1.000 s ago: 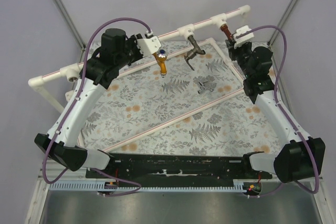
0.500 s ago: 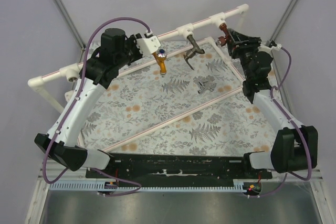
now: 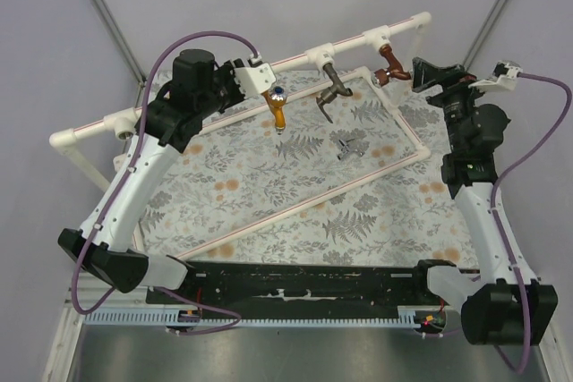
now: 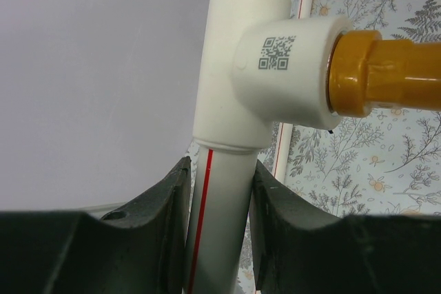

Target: Install the water faucets

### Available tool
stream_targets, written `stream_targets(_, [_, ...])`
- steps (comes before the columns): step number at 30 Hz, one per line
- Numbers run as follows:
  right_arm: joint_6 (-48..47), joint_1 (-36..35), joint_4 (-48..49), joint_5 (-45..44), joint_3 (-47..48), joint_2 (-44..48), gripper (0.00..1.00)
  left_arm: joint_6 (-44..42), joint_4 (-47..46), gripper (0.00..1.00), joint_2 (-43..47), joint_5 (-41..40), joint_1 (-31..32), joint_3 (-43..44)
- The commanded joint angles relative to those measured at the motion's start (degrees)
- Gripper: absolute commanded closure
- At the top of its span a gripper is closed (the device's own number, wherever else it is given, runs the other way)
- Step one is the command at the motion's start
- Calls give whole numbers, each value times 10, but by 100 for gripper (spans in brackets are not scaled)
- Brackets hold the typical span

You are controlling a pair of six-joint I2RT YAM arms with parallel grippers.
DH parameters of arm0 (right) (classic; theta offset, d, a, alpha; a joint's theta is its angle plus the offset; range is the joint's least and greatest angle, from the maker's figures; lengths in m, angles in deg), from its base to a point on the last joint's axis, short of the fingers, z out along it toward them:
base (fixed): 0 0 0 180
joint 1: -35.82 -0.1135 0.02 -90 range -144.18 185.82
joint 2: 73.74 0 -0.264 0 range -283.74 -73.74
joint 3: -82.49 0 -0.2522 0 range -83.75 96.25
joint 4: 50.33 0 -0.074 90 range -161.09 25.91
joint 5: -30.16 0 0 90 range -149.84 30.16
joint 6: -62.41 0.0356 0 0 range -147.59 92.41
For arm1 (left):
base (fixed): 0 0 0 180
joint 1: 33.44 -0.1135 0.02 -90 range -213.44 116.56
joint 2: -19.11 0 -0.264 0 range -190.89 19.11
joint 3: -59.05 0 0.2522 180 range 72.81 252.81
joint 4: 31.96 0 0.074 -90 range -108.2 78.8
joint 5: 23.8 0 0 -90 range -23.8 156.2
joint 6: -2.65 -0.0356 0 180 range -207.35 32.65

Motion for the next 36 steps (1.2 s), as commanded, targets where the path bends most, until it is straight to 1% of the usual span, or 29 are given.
stream_targets(1, [-469, -2, -139, 74, 63, 54, 2, 100, 76, 98, 16, 35, 11, -5])
stream_targets(2, [-533, -4, -181, 104, 81, 58, 2, 101, 76, 98, 16, 35, 11, -6])
stream_targets(4, [-693, -15, -262, 147, 115, 57, 2, 101, 76, 98, 15, 36, 11, -6])
stream_targets(5, [-757, -32, -312, 152, 128, 56, 2, 101, 76, 98, 16, 36, 11, -6])
stream_targets(6, [-835, -48, -338, 145, 136, 56, 2, 101, 76, 98, 16, 36, 12, -7])
stream_targets(8, [-934, -76, -364, 122, 141, 55, 2, 101, 77, 98, 17, 36, 11, -7])
stream_targets(11, [-1023, -109, -395, 95, 156, 41, 2, 103, 76, 98, 17, 37, 11, -8])
stream_targets(13, [-1088, -133, -401, 61, 160, 26, 2, 103, 76, 98, 19, 37, 11, -9])
stream_targets(16, [-1147, -148, -350, 22, 145, 7, 3, 103, 75, 98, 19, 37, 11, -9])
stream_targets(20, [-1202, -154, -272, -1, 126, -24, 9, 104, 75, 98, 21, 39, 11, -9])
stream_targets(21, [-1207, -155, -245, -4, 119, -35, 11, 104, 76, 98, 21, 38, 11, -9])
stream_targets(24, [-1213, -157, -209, -9, 114, -55, 16, 104, 75, 98, 22, 38, 11, -9])
stream_targets(26, [-1187, -157, -189, -10, 113, -70, 21, 104, 75, 98, 23, 36, 11, -10])
stream_targets(28, [-1154, -157, -180, -10, 116, -82, 34, 104, 75, 98, 24, 35, 11, -10])
stream_targets(29, [-1130, -156, -171, -9, 116, -85, 43, 103, 76, 98, 23, 34, 11, -11])
stream_targets(30, [-1095, -157, -164, -6, 116, -86, 50, 104, 75, 98, 24, 33, 11, -13])
stream_targets(32, [-1002, -157, -146, 3, 120, -86, 60, 104, 75, 98, 23, 32, 11, -13])
stream_targets(36, [-690, -155, -120, -12, 138, -83, 71, 104, 75, 98, 23, 34, 11, -12])
